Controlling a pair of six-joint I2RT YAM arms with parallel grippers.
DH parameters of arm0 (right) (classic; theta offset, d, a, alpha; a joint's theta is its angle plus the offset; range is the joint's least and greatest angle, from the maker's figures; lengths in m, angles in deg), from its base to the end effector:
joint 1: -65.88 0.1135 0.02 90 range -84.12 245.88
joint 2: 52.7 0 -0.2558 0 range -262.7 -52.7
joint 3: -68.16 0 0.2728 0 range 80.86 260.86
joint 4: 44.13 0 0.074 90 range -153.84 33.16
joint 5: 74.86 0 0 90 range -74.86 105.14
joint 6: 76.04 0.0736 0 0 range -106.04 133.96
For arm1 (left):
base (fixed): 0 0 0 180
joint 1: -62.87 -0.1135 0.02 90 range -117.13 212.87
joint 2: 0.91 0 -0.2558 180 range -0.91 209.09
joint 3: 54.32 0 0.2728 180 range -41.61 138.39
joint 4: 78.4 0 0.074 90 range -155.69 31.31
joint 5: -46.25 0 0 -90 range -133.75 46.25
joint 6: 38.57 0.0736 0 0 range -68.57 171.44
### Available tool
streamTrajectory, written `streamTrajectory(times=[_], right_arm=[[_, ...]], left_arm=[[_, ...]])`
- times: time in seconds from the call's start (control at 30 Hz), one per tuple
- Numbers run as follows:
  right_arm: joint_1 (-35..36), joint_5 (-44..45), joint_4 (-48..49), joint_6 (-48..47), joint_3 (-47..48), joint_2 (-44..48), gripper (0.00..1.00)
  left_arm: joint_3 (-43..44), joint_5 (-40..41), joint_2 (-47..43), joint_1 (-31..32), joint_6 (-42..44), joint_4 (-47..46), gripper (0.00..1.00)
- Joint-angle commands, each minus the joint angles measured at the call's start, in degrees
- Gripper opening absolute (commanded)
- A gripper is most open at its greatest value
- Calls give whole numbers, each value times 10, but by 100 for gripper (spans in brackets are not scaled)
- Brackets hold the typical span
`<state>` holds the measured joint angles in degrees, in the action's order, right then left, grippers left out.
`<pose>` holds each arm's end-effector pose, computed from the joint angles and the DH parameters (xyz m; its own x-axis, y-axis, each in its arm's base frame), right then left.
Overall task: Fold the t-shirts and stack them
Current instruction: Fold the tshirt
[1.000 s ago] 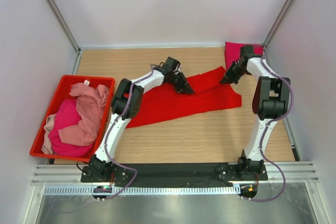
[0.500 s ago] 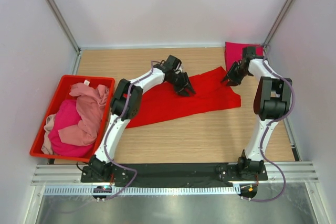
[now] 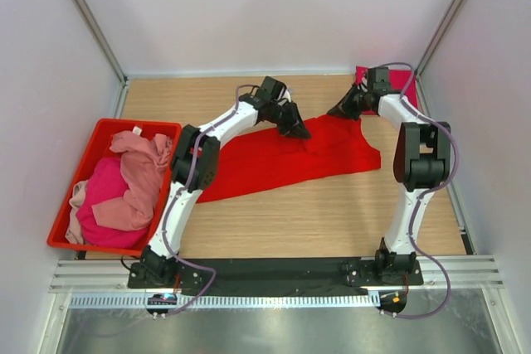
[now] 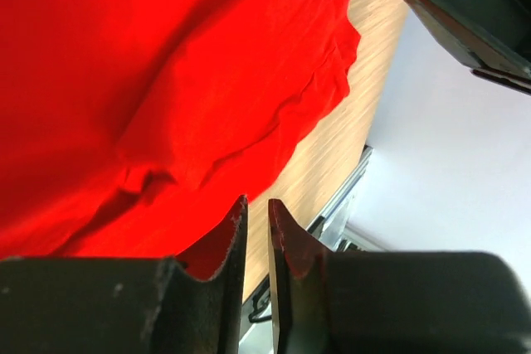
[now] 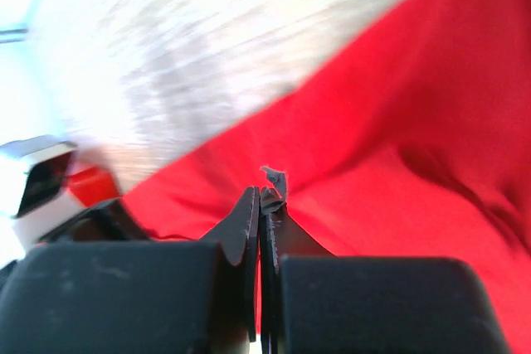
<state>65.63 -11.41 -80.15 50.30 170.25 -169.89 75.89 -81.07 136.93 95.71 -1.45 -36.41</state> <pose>0.4882 0.0308 0.1611 -0.7910 0.5335 -0.2994 0.2384 0.7195 0.6522 0.4512 -0.3444 0.1480 -0.9933 -0.1136 -0.0227 -0.0509 0.6041 -0.7953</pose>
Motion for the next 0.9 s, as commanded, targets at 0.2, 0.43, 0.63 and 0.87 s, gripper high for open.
streamTrajectory(times=[0.2,0.43,0.63,0.87], right_arm=[[-5,-96,210,120,-46,-86,1],[-24,-105,342,165,-101,-138,1],[-42,-109,380,197,-84,-174,1],[-37,-116,219,138,-16,-121,1]], left_arm=[[10,-44,65,-8,-31,-87,15],[-4,-28,87,-25,4,-54,15],[-10,-22,91,-27,27,-31,14],[32,-20,42,-27,39,10,28]])
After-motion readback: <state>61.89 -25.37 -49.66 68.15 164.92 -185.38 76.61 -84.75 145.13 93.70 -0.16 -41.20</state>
